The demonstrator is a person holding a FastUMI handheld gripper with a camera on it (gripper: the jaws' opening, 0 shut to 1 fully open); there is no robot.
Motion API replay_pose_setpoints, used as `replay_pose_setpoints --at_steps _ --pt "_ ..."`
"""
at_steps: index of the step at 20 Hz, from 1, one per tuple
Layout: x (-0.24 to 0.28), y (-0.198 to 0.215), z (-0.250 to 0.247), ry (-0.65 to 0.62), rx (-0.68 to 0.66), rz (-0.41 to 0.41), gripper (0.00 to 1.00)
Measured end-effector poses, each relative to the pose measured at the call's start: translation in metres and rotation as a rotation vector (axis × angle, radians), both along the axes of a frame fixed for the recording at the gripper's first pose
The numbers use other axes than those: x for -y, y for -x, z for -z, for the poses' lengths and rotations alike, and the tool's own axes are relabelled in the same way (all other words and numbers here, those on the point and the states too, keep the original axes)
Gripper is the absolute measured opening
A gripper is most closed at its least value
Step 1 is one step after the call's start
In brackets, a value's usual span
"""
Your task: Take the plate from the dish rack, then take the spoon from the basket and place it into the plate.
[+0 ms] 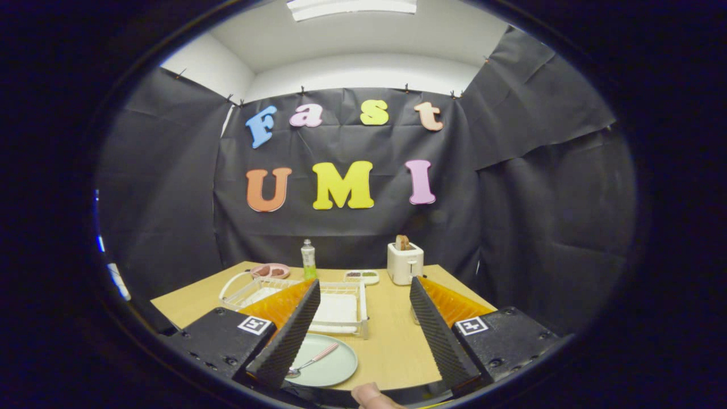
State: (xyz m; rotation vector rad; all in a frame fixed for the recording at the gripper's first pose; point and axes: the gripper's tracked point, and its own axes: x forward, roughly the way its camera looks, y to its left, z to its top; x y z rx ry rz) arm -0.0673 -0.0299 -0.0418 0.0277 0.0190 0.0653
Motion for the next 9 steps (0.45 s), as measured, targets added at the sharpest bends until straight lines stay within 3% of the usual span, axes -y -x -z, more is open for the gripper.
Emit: replay_pose_setpoints --at_steps 9 --pt "0.020 0.013 -0.010 0.007 0.017 0.034 1.00"
